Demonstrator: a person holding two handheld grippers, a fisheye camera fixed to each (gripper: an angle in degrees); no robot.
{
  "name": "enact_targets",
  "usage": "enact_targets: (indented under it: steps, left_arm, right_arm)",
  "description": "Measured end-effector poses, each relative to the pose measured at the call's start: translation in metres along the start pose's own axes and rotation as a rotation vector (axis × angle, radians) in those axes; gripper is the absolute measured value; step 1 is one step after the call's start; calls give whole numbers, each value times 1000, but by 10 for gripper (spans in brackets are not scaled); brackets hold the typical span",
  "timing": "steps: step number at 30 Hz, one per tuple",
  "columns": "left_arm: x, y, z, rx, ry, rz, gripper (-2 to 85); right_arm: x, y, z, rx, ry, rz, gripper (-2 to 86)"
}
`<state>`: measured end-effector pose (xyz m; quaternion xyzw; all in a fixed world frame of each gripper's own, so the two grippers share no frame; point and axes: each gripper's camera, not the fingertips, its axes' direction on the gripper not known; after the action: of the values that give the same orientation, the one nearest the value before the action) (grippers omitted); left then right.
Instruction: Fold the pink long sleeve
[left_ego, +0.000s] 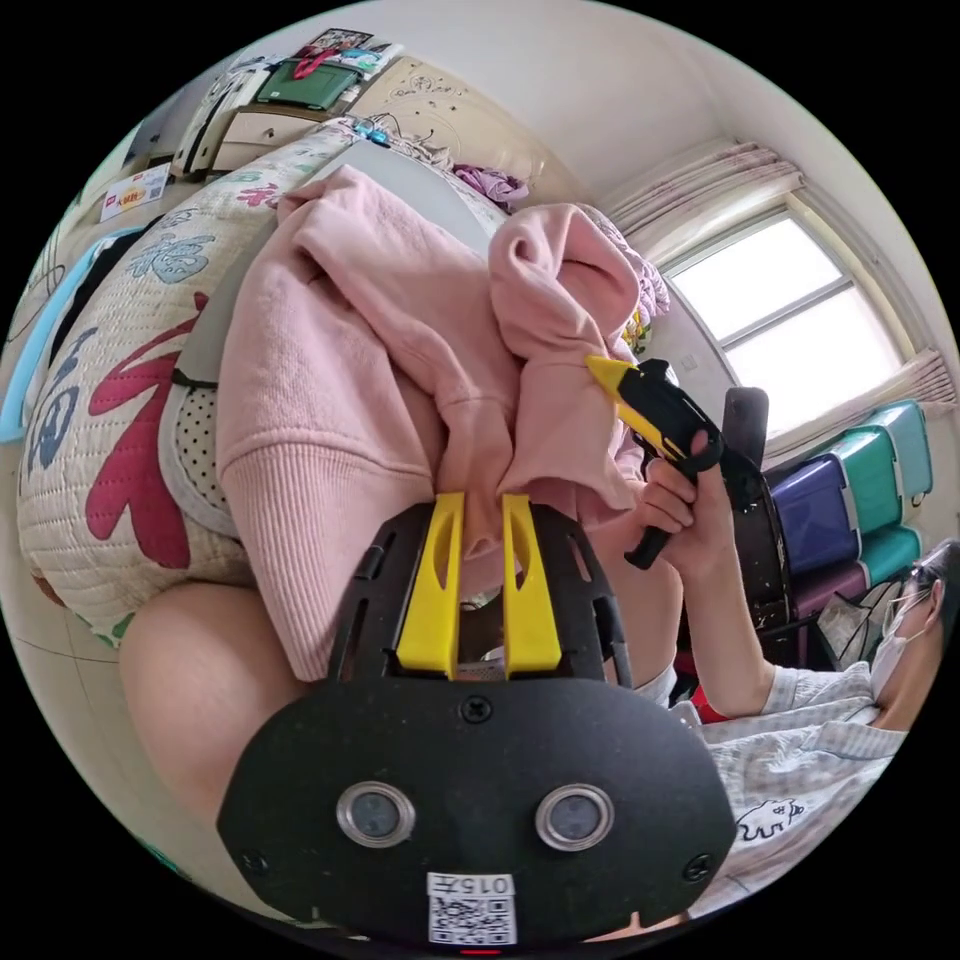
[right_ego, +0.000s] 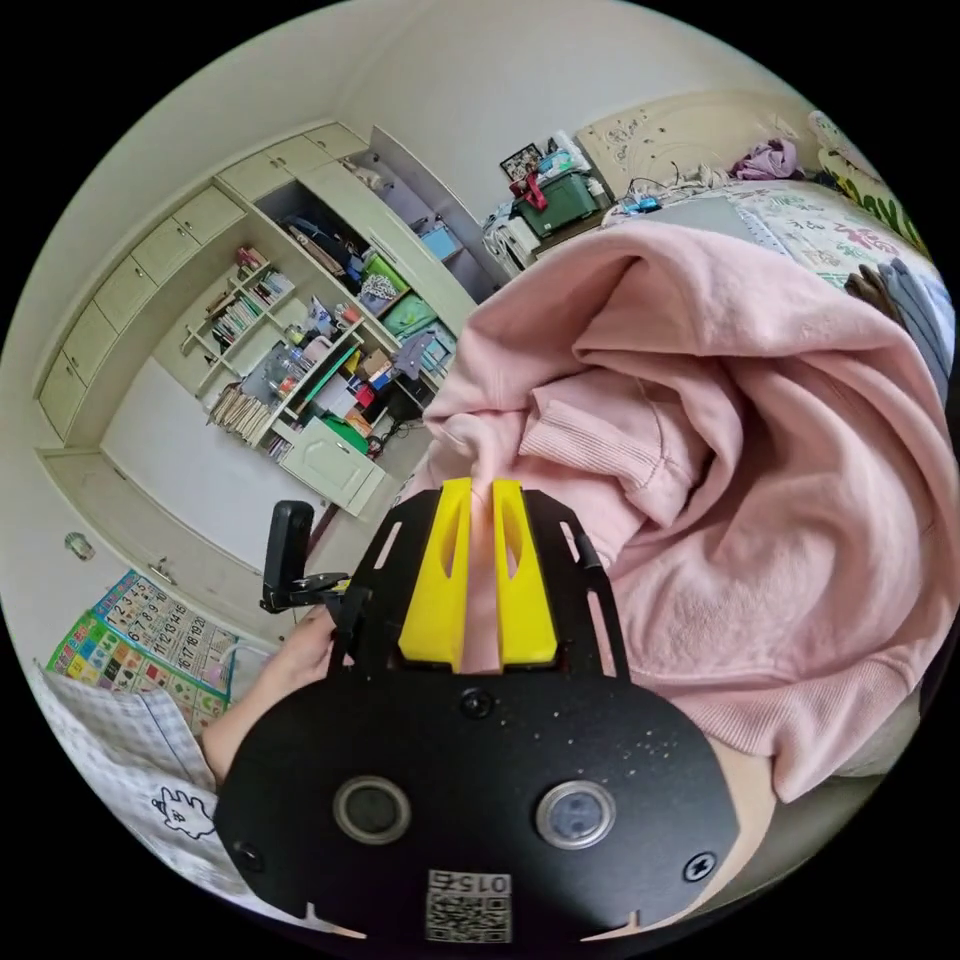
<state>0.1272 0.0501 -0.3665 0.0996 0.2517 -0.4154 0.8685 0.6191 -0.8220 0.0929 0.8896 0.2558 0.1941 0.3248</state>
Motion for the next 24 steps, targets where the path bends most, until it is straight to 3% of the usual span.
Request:
enact_targets:
  steps: [5,8,11,13,17,24]
  left_arm:
    - [-5,3,-10,38,60,-32,65]
    - [-1,2,-12,31,-13,-40,57]
    - [2,1,-15,33,-48,-35,55]
    - [3,0,-17,32,-53,-41,55]
    - [3,-1,-24,32,-59,-54,53]
    - [4,2,-40,58,-54,-50,57]
  right_arm:
    - [-47,-23,-59,-7,101,-66,45]
    - [-58,-38,-118,70,111,-47,46]
    - [-49,-48,-157,104,82,-11,46]
    - [-16,-52,-174,143,-80,115,46]
    - [7,-64,-200,203,-208,239,46]
    - [-72,-103,-214,223,-99,161,48]
